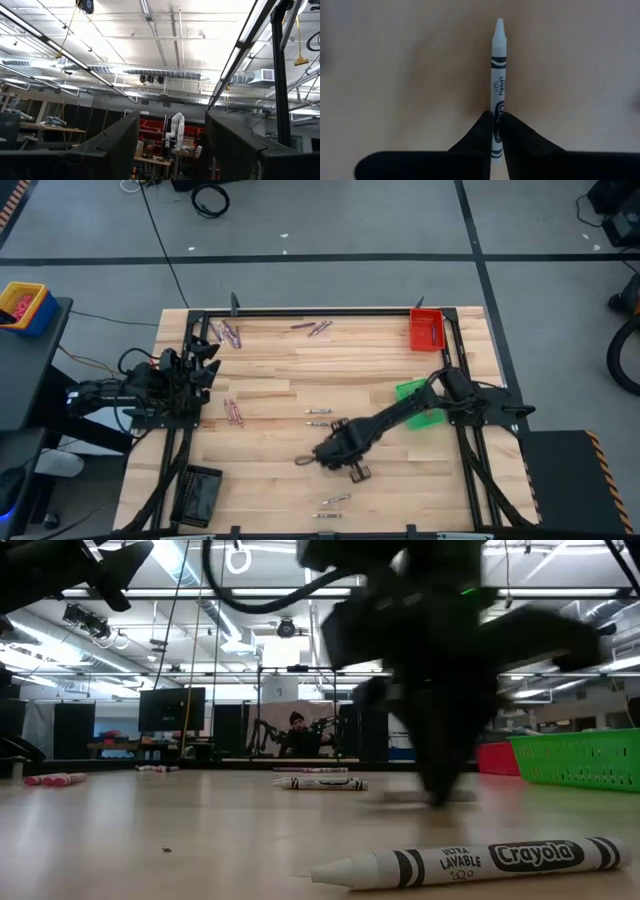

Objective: Sort crayons
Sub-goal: Move the white crayon to the center of the table, then put the white crayon into the black bin

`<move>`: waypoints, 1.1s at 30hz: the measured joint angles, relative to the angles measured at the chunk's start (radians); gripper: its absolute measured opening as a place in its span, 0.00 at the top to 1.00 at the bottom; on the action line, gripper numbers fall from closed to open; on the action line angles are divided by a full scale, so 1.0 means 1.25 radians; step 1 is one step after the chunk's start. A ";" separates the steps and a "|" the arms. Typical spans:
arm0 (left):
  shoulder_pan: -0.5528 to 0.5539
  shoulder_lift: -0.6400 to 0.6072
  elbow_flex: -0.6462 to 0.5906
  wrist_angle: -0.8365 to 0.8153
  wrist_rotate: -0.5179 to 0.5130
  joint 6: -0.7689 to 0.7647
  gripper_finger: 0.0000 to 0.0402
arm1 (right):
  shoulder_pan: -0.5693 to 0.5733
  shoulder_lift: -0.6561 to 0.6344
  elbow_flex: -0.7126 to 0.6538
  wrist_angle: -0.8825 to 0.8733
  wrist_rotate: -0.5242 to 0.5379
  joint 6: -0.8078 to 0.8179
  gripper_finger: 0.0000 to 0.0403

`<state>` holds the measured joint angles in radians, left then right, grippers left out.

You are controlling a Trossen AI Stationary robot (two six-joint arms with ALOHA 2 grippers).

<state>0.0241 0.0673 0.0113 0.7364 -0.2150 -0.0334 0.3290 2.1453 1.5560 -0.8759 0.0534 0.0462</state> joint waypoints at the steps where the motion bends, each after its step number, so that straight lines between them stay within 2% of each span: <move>1: 0.000 0.000 0.000 0.000 0.000 0.000 0.40 | -0.009 0.001 0.005 0.014 0.035 0.028 0.92; 5: 0.000 0.000 0.000 -0.001 0.000 0.000 0.40 | -0.045 0.001 0.019 0.080 0.120 0.154 0.92; 11: 0.000 0.005 0.001 -0.015 0.000 -0.018 0.40 | -0.070 0.000 0.010 0.206 0.060 0.179 0.92; 15: 0.000 0.041 0.014 -0.062 0.000 -0.045 0.40 | -0.068 0.000 0.007 0.248 0.087 0.211 0.88; 21: 0.000 0.175 0.137 -0.295 0.001 -0.096 0.43 | -0.068 0.000 0.007 0.268 0.099 0.220 0.74; 27: 0.000 0.352 0.182 -0.306 0.002 -0.069 0.45 | -0.067 -0.031 0.005 0.249 0.111 0.217 0.64; 30: 0.000 0.429 0.204 -0.307 0.012 -0.064 0.45 | -0.049 -0.108 0.006 0.219 0.206 0.205 0.63; 33: 0.000 0.509 0.229 -0.305 0.098 -0.061 0.45 | -0.008 -0.197 -0.037 0.197 0.341 0.195 0.63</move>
<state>0.0242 0.7036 0.2976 0.3547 -0.0921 -0.1095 0.3185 1.8996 1.5092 -0.6297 0.4801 0.2902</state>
